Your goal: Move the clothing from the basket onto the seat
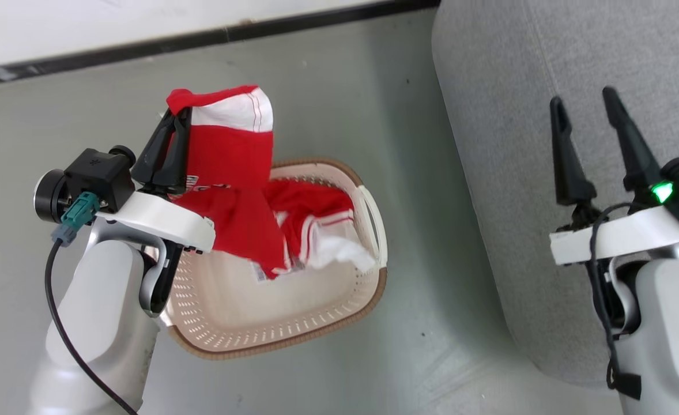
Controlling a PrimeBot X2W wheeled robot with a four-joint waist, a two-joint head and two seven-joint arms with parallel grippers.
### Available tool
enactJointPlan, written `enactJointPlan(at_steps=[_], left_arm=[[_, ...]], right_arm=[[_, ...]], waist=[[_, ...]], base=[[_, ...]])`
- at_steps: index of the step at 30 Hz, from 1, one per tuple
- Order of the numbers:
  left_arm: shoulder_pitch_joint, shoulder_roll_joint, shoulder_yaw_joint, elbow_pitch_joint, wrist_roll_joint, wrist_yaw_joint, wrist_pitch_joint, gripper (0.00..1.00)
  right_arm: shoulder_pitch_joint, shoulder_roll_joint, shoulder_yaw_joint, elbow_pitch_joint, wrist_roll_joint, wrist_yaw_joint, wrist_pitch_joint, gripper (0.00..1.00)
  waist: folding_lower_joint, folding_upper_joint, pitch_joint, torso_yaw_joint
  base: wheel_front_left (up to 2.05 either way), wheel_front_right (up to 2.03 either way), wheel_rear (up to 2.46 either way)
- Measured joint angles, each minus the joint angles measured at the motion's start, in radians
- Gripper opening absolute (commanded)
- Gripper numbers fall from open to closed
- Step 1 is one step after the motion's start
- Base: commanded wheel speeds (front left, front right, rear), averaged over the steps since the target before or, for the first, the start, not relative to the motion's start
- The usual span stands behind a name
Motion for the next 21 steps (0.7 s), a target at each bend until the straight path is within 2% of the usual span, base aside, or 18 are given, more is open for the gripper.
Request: enactJointPlan(at_steps=[11, 21], left_arm=[[0.010, 0.013, -0.031, -0.094, -0.007, -0.019, 0.002, 0.00], [0.010, 0.015, -0.078, -0.155, -0.034, -0.027, 0.077, 0.00]], right_arm=[[0.077, -0.001, 0.091, 0.037, -0.075, 0.000, 0.000, 1.00], [0.129, -0.025, 0.186, 0.070, -0.089, 0.000, 0.000, 1.00]], waist=[[0.0000, 0.0000, -0.132, 0.041], [0.0000, 0.0000, -0.248, 0.068]], base=[[0.00, 0.00, 0.00], [0.00, 0.00, 0.00]])
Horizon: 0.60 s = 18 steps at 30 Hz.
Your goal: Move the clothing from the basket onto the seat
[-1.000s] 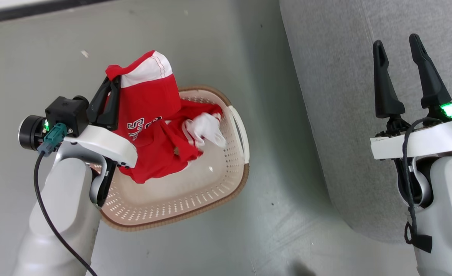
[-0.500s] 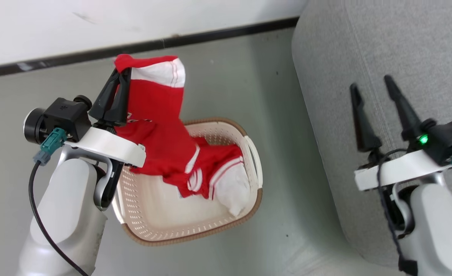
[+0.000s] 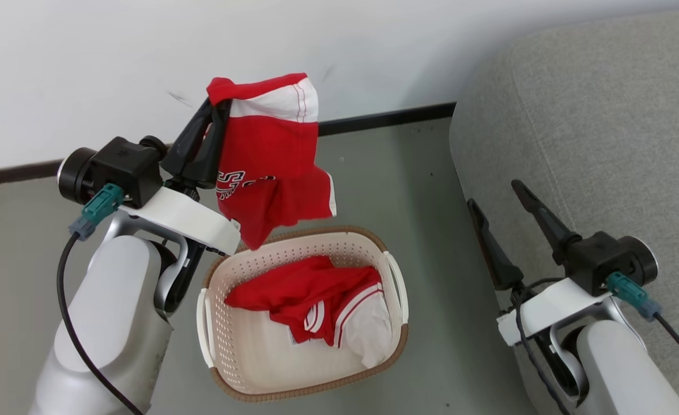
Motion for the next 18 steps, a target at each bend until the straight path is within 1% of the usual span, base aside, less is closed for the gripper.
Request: enactJointPlan(at_steps=[4, 12, 18], left_arm=[[0.000, 0.001, -0.020, -0.015, -0.009, -0.004, 0.036, 0.00], [-0.015, -0.002, -0.065, -0.064, -0.035, -0.012, 0.107, 0.00], [-0.016, -0.008, -0.089, -0.095, -0.069, -0.013, 0.154, 0.00]], right_arm=[[0.017, -0.019, 0.039, 0.012, -0.005, 0.000, 0.000, 1.00], [0.019, -0.064, 0.181, 0.058, -0.010, 0.000, 0.000, 1.00], [0.014, -0.093, 0.263, 0.082, -0.007, 0.000, 0.000, 1.00]], waist=[[0.0000, 0.0000, -0.043, 0.007], [0.0000, 0.0000, -0.119, 0.021], [0.0000, 0.0000, -0.165, 0.034]], base=[[0.00, 0.00, 0.00], [0.00, 0.00, 0.00], [0.00, 0.00, 0.00]])
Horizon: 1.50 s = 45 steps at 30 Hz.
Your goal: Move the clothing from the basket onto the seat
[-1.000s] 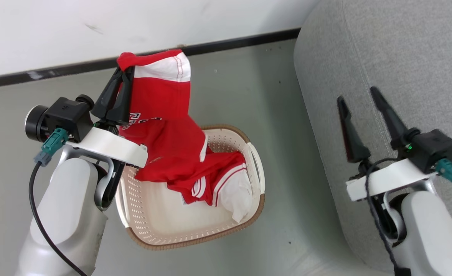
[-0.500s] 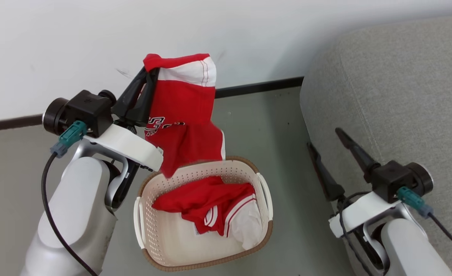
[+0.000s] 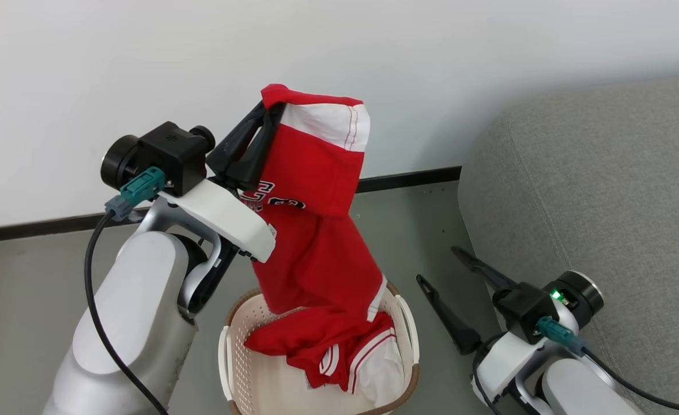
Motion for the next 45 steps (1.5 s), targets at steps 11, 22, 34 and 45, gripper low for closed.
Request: enactJointPlan(at_steps=[11, 22, 34, 45], left_arm=[[0.000, -0.016, -0.043, -0.063, -0.053, 0.000, 0.061, 0.00], [0.000, -0.021, -0.078, -0.112, -0.080, 0.000, 0.100, 0.00], [0.000, -0.027, -0.115, -0.164, -0.101, -0.003, 0.120, 0.00], [0.000, -0.036, -0.138, -0.192, -0.123, -0.003, 0.127, 0.00]], right_arm=[[-0.086, -0.044, 0.081, 0.050, 0.066, 0.000, 0.000, 1.00], [-0.181, -0.070, 0.246, 0.111, 0.180, 0.000, 0.000, 1.00], [-0.326, -0.146, 0.497, 0.136, 0.404, 0.000, 0.000, 1.00], [-0.479, -0.194, 0.683, 0.144, 0.553, 0.000, 0.000, 1.00]], waist=[[0.0000, 0.0000, -0.058, 0.027], [0.0000, 0.0000, -0.077, 0.058], [0.0000, 0.0000, -0.077, 0.098], [0.0000, 0.0000, -0.071, 0.127]], base=[[0.00, 0.00, 0.00], [0.00, 0.00, 0.00], [0.00, 0.00, 0.00], [0.00, 0.00, 0.00]])
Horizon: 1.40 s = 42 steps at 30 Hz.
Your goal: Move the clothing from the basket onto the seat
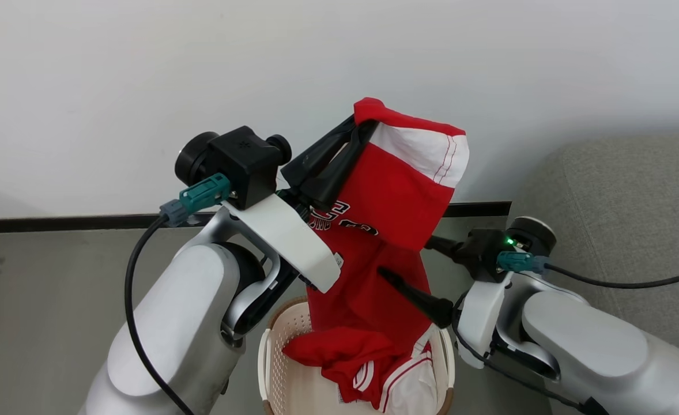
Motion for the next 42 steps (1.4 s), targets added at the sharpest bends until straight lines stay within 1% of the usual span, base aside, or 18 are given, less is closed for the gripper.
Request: enactJointPlan(at_steps=[5, 8, 9, 10, 11, 13, 19, 26, 30, 33, 34, 35, 36, 38, 39, 42], left_arm=[[0.000, -0.001, -0.012, -0.005, -0.001, 0.000, 0.007, 0.00], [0.000, -0.002, -0.013, -0.007, -0.005, 0.000, 0.007, 0.00], [0.000, -0.002, -0.013, -0.007, -0.008, 0.000, 0.007, 0.00], [0.000, -0.002, -0.013, -0.007, -0.008, 0.000, 0.007, 0.00], [0.000, -0.002, -0.013, -0.007, -0.008, 0.002, 0.007, 0.00], [0.000, -0.002, -0.010, -0.007, -0.009, 0.005, 0.007, 0.00], [0.007, 0.001, 0.027, 0.005, -0.009, 0.028, 0.007, 0.00], [0.062, 0.024, 0.072, 0.048, -0.024, 0.055, -0.004, 0.00], [0.101, 0.026, 0.089, 0.072, -0.034, 0.067, -0.020, 0.00], [0.129, 0.027, 0.105, 0.088, -0.049, 0.073, -0.039, 0.00], [0.138, 0.027, 0.108, 0.094, -0.052, 0.075, -0.046, 0.31], [0.148, 0.028, 0.110, 0.100, -0.053, 0.076, -0.047, 0.46], [0.158, 0.030, 0.111, 0.106, -0.053, 0.076, -0.051, 0.65], [0.177, 0.037, 0.107, 0.119, -0.053, 0.076, -0.056, 0.93], [0.184, 0.042, 0.104, 0.124, -0.053, 0.076, -0.056, 1.00], [0.205, 0.047, 0.098, 0.134, -0.053, 0.071, -0.078, 1.00]], right_arm=[[-0.032, 0.016, 0.113, 0.003, 0.080, 0.000, 0.000, 1.00], [-0.054, 0.035, 0.146, 0.004, 0.114, 0.000, 0.000, 1.00], [-0.063, 0.041, 0.153, 0.003, 0.123, 0.000, 0.000, 0.58], [-0.074, 0.044, 0.164, 0.002, 0.127, 0.000, 0.000, 0.43], [-0.084, 0.046, 0.178, 0.000, 0.127, 0.000, 0.000, 0.34], [-0.102, 0.046, 0.198, 0.000, 0.126, 0.000, 0.000, 0.00], [-0.115, 0.040, 0.195, -0.003, 0.125, 0.000, 0.000, 0.00], [-0.115, -0.001, 0.173, -0.022, 0.135, 0.000, 0.000, 0.00], [-0.091, -0.022, 0.104, -0.035, 0.136, 0.000, 0.000, 0.00], [-0.065, -0.033, 0.033, -0.043, 0.136, 0.000, 0.000, 0.00], [-0.054, -0.035, 0.004, -0.047, 0.136, 0.000, 0.000, 0.00], [-0.045, -0.038, -0.022, -0.049, 0.136, 0.000, 0.000, 0.00], [-0.035, -0.040, -0.048, -0.054, 0.136, 0.000, 0.000, 0.00], [-0.013, -0.049, -0.093, -0.063, 0.135, 0.000, 0.000, 0.00], [-0.002, -0.053, -0.116, -0.066, 0.133, 0.000, 0.000, 0.00], [0.033, -0.066, -0.195, -0.069, 0.126, 0.000, 0.000, 0.00]], waist=[[0.0000, 0.0000, 0.005, 0.011], [0.0000, 0.0000, 0.009, 0.017], [0.0000, 0.0000, 0.010, 0.020], [0.0000, 0.0000, 0.012, 0.022], [0.0000, 0.0000, 0.013, 0.024], [0.0000, 0.0000, 0.015, 0.027], [0.0000, 0.0000, 0.020, 0.029], [0.0000, 0.0000, 0.020, 0.016], [0.0000, 0.0000, 0.019, 0.005], [0.0000, 0.0000, 0.016, -0.004], [0.0001, 0.0000, 0.016, -0.008], [0.0001, 0.0000, 0.015, -0.012], [0.0000, 0.0000, 0.014, -0.016], [0.0000, 0.0000, 0.012, -0.024], [0.0000, 0.0000, 0.011, -0.028], [0.0001, 0.0000, 0.008, -0.041]], base=[[0.00, 0.00, 0.00], [0.00, 0.00, 0.00], [0.00, 0.00, 0.00], [0.00, 0.00, 0.00], [0.00, 0.00, 0.00], [0.00, 0.00, 0.00], [0.00, 0.00, 0.00], [0.00, 0.00, 0.00], [0.00, 0.00, 0.00], [0.00, 0.00, 0.00], [0.00, 0.00, 0.00], [0.00, 0.00, 0.00], [0.00, 0.00, 0.00], [0.00, 0.00, 0.00], [0.00, 0.00, 0.00], [0.00, 0.00, 0.00]])
